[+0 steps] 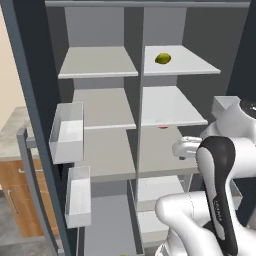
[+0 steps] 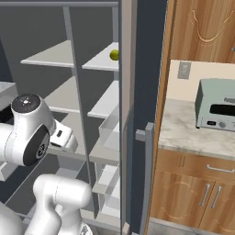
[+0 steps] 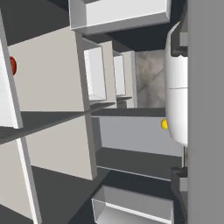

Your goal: Take the pear and lemon from the fridge shelf and place them in the freezer drawer to begin freezing them.

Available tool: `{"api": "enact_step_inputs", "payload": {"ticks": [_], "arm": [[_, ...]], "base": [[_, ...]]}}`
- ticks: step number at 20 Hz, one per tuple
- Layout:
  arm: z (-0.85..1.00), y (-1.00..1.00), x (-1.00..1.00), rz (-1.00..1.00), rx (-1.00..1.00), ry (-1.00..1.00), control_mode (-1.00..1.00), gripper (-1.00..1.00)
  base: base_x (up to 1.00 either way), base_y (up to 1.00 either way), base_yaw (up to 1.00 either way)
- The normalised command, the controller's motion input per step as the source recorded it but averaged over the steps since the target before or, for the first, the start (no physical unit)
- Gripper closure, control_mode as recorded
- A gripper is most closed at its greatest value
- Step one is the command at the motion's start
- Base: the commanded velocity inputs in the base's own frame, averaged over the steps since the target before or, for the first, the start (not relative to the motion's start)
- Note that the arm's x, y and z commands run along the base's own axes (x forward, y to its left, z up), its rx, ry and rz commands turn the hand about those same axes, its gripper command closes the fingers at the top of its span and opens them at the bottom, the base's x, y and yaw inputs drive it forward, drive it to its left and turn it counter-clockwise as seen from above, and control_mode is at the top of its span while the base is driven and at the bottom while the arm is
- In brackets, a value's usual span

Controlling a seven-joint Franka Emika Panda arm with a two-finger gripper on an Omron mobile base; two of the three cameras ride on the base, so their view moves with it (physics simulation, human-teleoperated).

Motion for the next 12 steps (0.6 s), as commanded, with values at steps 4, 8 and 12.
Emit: {"api": "enact_step_inputs", "payload": {"ticks": [4,8,12], "arm": [[0.26,0.0,0.0,0.0,-0.01,-0.03,-1.0,-1.0],[0.98,0.0,0.38,-0.13,-0.11,-0.14,-1.0,-1.0],[1.0,-0.03,0.57,-0.19,-0.11,-0.05,-1.0,-1.0]], "base": [[0.0,0.0,0.0],[0.0,0.0,0.0],[0.0,0.0,0.0]]}}
